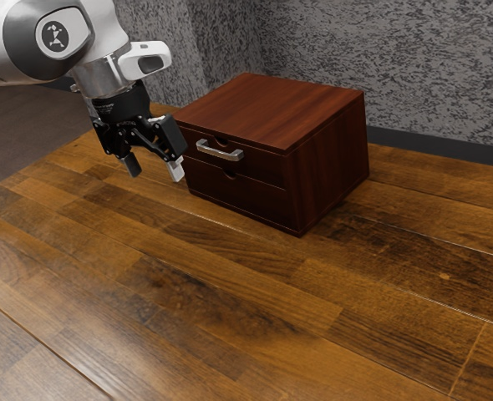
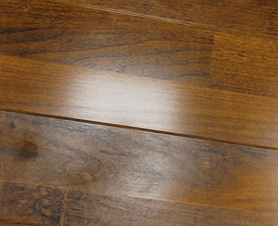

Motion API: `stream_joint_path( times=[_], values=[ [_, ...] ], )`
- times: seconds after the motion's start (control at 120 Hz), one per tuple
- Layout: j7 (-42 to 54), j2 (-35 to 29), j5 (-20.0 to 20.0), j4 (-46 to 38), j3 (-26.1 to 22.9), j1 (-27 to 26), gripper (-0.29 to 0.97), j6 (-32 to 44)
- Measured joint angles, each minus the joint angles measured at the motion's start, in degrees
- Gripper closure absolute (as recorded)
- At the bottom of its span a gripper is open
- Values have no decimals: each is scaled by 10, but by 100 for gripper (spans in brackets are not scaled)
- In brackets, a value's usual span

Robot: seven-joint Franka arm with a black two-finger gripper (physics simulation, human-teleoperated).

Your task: Pull the drawer handle with one arm to open the drawer

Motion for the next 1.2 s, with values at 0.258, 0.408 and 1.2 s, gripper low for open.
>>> stream_joint_path(
  times=[0.258,0.408,1.2],
  values=[
    [6,-2,1,35,0,0,0,-2],
    [94,-24,0,134,-25,19,0,-9],
    [699,2,36,8,-69,3,0,151]
  ],
)
